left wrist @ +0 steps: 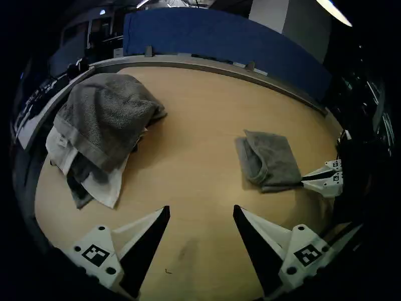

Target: Fold towel

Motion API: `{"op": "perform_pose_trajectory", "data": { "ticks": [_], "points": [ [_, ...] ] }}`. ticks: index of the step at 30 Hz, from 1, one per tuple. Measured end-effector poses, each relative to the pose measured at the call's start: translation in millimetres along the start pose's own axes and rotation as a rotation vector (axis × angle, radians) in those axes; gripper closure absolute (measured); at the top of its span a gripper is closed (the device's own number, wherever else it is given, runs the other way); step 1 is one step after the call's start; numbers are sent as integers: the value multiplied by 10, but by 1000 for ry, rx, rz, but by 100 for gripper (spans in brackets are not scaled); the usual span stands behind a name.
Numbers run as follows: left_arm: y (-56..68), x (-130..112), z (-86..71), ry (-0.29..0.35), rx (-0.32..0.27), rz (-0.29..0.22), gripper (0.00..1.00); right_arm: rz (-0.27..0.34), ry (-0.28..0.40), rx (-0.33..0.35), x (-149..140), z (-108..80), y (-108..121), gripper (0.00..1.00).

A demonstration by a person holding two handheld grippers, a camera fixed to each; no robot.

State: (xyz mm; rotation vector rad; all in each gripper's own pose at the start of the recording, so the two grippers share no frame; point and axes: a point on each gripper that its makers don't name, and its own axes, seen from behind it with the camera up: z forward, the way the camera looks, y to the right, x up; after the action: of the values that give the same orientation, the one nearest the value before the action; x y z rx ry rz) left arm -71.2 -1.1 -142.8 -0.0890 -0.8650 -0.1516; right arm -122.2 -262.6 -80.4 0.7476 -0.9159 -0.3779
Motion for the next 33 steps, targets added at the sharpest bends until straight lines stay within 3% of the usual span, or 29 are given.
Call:
{"op": "perform_pose_trajectory", "data": {
  "ticks": [13,33],
  "points": [
    [41,104,-11,13,-4,15,6,3,127,-16,453,-224,25,97],
    [104,261,-52,33,-5,38,6,31,349,-47,1300,-897,128,97]
  ]
}}
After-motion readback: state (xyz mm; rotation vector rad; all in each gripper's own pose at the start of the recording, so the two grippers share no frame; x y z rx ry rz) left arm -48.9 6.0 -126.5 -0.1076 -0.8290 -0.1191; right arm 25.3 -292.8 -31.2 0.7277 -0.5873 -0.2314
